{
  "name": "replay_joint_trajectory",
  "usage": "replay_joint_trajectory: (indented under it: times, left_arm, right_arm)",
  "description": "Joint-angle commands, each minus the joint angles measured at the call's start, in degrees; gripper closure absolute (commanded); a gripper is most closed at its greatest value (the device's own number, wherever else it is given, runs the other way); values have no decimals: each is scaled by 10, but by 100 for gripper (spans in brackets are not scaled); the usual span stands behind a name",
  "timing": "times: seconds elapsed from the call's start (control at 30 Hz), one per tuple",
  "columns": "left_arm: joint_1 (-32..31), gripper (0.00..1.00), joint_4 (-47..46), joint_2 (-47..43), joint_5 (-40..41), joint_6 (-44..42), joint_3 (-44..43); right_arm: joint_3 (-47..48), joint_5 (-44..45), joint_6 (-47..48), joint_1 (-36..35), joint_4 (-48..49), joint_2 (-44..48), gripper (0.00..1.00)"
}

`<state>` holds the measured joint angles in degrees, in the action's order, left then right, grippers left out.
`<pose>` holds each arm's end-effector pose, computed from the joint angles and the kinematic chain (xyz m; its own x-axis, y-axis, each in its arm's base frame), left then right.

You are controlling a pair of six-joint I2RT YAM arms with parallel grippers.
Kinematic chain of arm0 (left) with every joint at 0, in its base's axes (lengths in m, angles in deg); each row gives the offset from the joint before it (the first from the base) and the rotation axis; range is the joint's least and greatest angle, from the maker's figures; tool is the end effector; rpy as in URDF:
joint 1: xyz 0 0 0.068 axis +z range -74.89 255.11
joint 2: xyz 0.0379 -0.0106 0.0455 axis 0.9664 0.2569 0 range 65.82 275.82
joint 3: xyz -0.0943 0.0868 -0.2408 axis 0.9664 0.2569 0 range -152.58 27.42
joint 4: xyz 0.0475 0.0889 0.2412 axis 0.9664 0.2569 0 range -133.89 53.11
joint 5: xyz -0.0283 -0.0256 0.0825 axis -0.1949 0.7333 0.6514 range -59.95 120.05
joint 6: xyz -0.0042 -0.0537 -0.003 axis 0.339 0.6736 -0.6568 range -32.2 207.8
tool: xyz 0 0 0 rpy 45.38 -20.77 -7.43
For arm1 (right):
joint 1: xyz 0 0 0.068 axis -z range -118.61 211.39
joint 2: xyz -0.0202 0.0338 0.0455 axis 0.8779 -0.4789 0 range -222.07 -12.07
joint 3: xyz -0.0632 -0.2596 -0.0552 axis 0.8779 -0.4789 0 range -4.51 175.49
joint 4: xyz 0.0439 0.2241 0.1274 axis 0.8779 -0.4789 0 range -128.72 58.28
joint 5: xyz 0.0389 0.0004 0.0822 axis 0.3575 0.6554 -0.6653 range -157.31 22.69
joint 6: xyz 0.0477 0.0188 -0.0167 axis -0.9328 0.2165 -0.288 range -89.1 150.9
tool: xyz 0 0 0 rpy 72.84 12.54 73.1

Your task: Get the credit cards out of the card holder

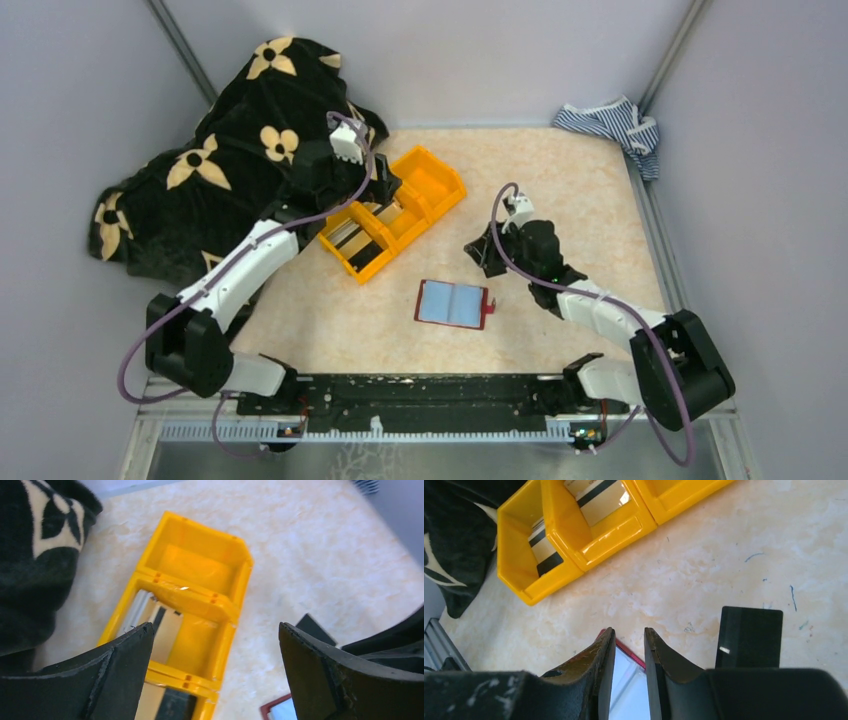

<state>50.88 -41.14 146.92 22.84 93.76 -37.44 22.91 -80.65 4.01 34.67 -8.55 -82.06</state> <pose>0.3031 -0.1415 0.3277 -0.3486 0.0439 -0.9363 0.4818 0.8652 -0.1388 0.2225 0.1211 0.2039 -0.5505 0.2156 -0.8065 -0.4293 0.7554 0.4950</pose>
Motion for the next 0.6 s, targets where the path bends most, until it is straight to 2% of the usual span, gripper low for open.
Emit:
replay_joint_trajectory:
  times: [0.0, 0.13, 0.27, 0.47, 0.57]
  left_arm:
    - [-22, 1, -48, -41, -14, 107, 30]
    - [-35, 1, -83, -78, 20, 123, 91]
    - [-38, 1, -72, -81, 34, 118, 83]
    - [-38, 0, -91, -76, 14, 108, 95]
    - [-38, 1, -95, -76, 15, 103, 96]
  right_arm:
    - [20, 24, 27, 3, -49, 24, 71]
    - [18, 29, 20, -4, -51, 37, 71]
    - [26, 31, 22, -6, -65, 47, 71]
    - [23, 36, 21, -7, -63, 37, 71]
    - [1, 30, 0, -7, -20, 41, 71]
